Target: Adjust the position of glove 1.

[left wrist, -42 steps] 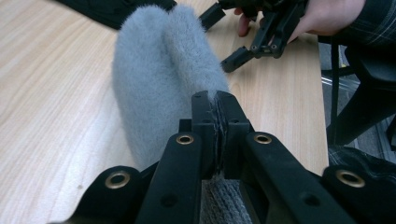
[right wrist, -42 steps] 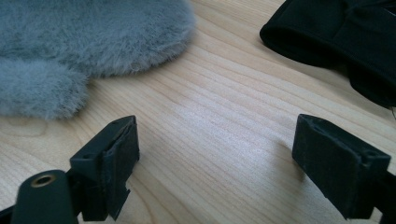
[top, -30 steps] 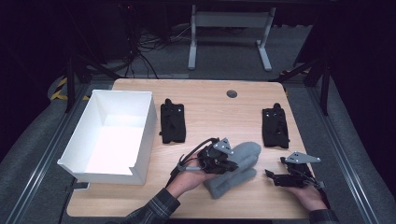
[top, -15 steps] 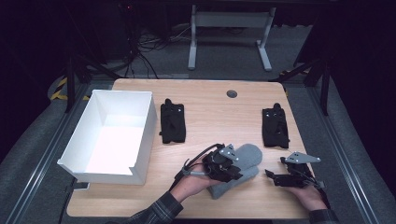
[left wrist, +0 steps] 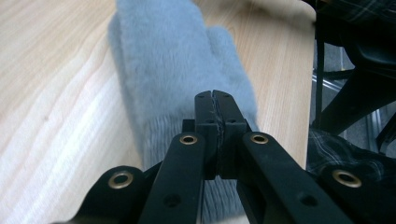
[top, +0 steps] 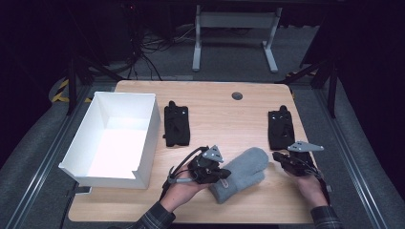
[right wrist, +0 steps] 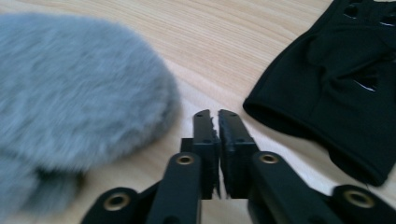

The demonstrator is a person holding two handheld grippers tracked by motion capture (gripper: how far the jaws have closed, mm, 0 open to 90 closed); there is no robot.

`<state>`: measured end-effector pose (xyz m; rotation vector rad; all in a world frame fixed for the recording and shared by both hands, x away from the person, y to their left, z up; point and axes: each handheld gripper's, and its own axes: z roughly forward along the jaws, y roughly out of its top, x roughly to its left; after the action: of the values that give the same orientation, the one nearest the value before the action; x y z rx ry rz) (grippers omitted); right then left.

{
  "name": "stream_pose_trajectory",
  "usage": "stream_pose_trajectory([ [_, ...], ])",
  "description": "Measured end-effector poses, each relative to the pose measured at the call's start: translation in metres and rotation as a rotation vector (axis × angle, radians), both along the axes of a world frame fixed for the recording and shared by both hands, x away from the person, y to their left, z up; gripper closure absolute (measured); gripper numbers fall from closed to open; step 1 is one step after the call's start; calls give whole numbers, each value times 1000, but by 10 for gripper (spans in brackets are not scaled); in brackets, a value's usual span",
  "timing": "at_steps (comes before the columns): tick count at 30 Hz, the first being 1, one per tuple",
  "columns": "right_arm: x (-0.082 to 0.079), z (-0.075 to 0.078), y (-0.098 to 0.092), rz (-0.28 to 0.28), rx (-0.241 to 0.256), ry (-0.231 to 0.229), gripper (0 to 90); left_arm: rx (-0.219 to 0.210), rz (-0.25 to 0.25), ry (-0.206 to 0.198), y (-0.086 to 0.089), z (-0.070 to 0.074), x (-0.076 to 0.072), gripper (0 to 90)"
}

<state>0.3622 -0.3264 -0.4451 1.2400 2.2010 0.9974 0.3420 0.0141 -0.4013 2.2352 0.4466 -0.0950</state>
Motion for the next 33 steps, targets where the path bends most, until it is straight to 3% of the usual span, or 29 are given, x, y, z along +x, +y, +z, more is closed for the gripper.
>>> stream_pose_trajectory([
  [5, 16, -7, 14, 28, -25, 48, 894, 16, 16, 9, 2, -9, -2, 898],
  [8, 20, -12, 23, 70, -10, 79, 893, 18, 23, 12, 3, -11, -2, 899],
  [18, 21, -13, 52, 146, -25, 83, 895, 21, 49, 26, 23, -14, -7, 899],
  [26, 33, -14, 95, 235, -38, 74, 895, 16, 81, 33, 46, -15, -19, 898],
  [30, 35, -15, 106, 256, -43, 67, 893, 8, 97, 34, 52, -14, -19, 893],
  [33, 35, -14, 106, 252, -48, 59, 818, 1, 115, 31, 53, -11, -17, 840],
])
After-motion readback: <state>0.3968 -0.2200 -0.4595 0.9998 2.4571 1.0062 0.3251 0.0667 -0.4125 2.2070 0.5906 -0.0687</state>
